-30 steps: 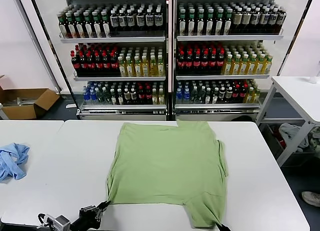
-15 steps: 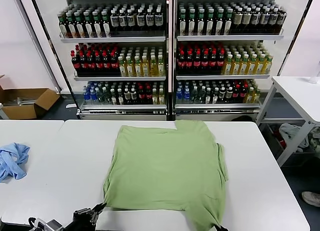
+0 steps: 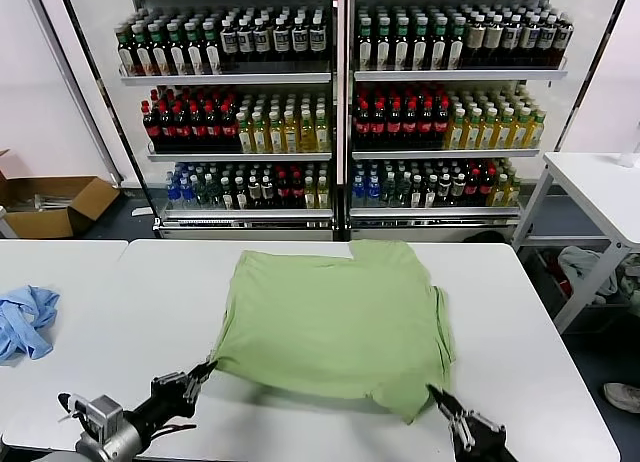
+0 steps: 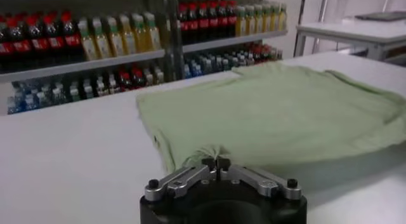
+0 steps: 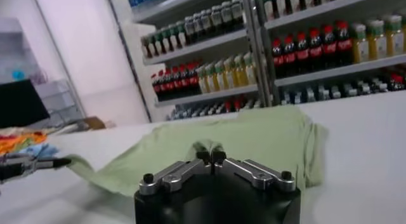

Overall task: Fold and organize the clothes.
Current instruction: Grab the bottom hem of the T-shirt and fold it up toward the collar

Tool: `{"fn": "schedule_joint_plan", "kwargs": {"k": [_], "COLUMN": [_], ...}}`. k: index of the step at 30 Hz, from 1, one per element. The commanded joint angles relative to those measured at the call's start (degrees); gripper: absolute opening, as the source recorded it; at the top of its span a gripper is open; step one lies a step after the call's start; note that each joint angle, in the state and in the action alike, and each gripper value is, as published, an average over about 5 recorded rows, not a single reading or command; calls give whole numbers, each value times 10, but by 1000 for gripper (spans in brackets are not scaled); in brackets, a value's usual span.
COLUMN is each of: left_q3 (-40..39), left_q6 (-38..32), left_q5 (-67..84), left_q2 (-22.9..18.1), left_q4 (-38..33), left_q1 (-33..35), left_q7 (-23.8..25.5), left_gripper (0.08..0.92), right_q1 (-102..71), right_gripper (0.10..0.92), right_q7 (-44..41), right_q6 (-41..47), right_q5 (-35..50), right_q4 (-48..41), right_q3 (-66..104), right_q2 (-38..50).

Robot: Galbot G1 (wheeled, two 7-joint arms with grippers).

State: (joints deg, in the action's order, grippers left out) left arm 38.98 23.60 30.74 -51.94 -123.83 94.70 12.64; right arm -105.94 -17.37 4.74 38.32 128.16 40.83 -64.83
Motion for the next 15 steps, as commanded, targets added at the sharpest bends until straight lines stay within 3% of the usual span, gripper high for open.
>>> {"fn": "schedule_joint_plan", "kwargs": {"k": [1,15], "left_q3": [-45,-145], "left_q6": [12,10], "left_q5": [65,47], "left_q2": [3,-5], "left_q4": [67,209], "left_q1": [-144,-283], "left_q7": [-3,-2], "left_gripper": [85,85], "right_q1": [151,315], "right_gripper": [109,109], "right_q7": [30,52], "right_q6": [22,45], "right_q5": [38,-18], "right_q4": [-59,-207], "right_q3": [-20,-104], "right_q2": [23,45]}}
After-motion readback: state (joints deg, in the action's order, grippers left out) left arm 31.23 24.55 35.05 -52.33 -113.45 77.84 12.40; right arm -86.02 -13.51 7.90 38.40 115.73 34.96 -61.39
